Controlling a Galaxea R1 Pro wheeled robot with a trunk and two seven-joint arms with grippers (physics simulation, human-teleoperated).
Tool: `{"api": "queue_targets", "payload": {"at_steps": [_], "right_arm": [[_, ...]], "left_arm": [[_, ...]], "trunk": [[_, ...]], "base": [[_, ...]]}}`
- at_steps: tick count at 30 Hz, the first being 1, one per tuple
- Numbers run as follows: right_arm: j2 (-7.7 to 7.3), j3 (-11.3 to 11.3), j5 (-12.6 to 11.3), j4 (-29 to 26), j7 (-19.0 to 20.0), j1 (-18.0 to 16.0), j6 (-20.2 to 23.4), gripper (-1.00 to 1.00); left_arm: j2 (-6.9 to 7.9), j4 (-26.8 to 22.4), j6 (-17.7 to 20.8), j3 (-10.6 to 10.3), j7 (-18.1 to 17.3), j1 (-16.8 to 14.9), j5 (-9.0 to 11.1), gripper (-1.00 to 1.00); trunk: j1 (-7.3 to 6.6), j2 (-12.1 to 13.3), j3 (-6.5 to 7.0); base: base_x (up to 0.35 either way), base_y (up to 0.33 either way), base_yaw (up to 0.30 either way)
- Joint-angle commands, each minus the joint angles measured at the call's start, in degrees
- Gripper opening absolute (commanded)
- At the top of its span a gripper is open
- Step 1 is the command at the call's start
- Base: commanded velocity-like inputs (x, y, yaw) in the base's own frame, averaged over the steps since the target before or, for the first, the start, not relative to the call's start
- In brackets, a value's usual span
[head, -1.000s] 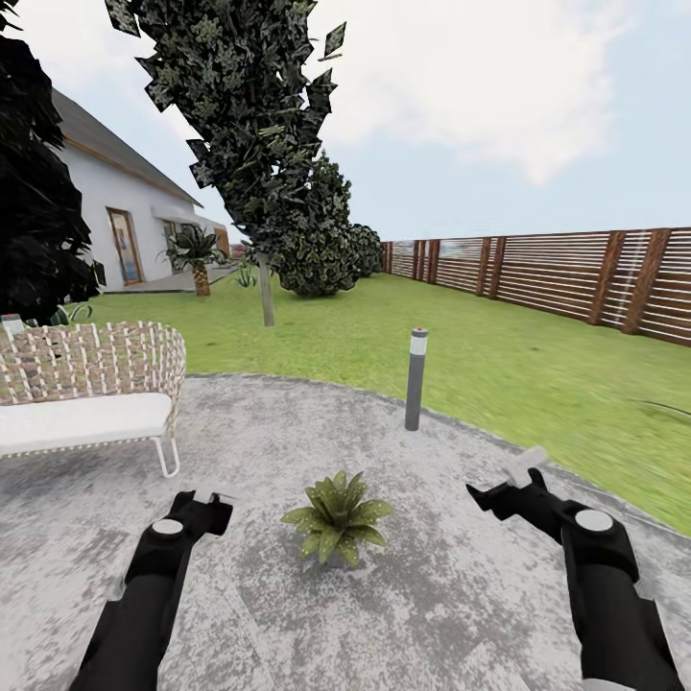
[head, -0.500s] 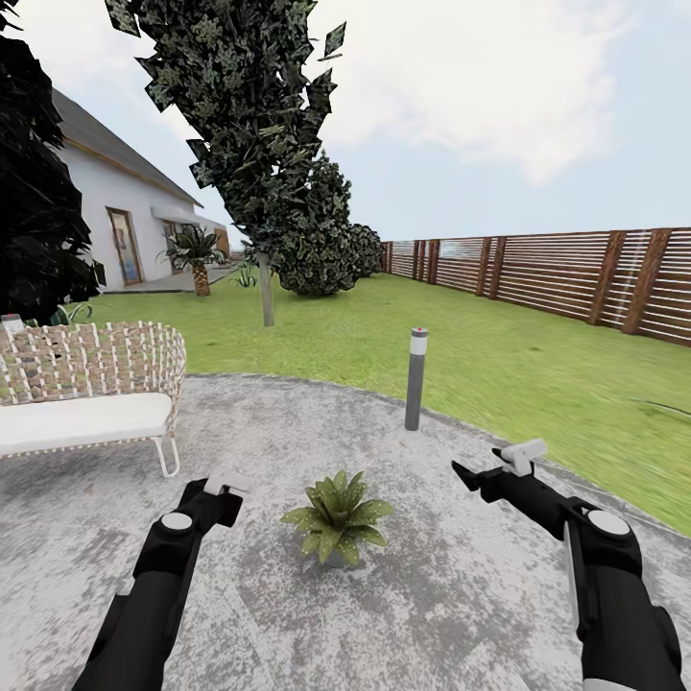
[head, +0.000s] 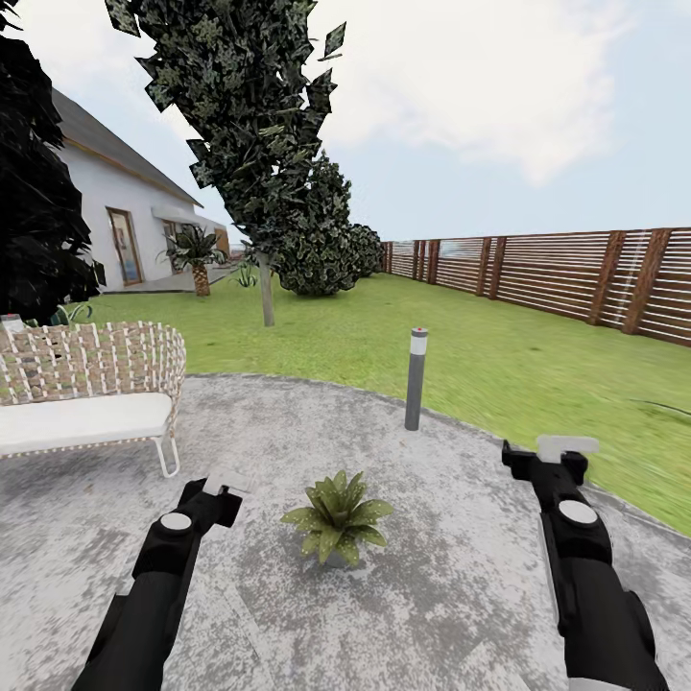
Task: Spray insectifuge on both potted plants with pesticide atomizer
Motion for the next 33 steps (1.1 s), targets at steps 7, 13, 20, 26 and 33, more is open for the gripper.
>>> {"api": "queue_targets", "payload": {"at_steps": [7,13,20,26,33], "right_arm": [[0.07,0.5,-4.9,0.0,-0.5,0.0,0.3,1.0],[0.08,0.5,-7.7,0.0,-0.5,0.0,0.3,1.0],[0.07,0.5,-7.8,0.0,-0.5,0.0,0.3,1.0],[0.06,0.5,-7.8,0.0,-0.5,0.0,0.3,1.0],[0.06,0.5,-7.8,0.1,-0.5,0.0,0.3,1.0]], "left_arm": [[-0.03,-0.2,0.1,0.3,-0.6,1.2,-0.6,-1.0],[-0.04,-0.2,0.1,0.2,-0.6,1.2,-0.6,-1.0],[-0.05,-0.2,0.1,0.5,-0.6,1.2,-0.6,-1.0],[-0.06,-2.5,-0.5,2.0,-0.6,1.3,-0.7,-1.0],[-0.06,-2.7,-1.8,2.2,6.9,1.3,-0.5,-1.0]], "trunk": [[-0.01,0.0,-0.13],[-0.01,0.0,-0.39],[-0.01,0.0,-0.72],[-0.01,0.0,-0.99],[-0.01,0.0,-1.31]], "base": [[0.0,0.0,0.041],[0.0,0.0,0.223],[0.0,0.0,0.242],[0.0,0.0,0.241],[0.0,0.0,0.231]]}}
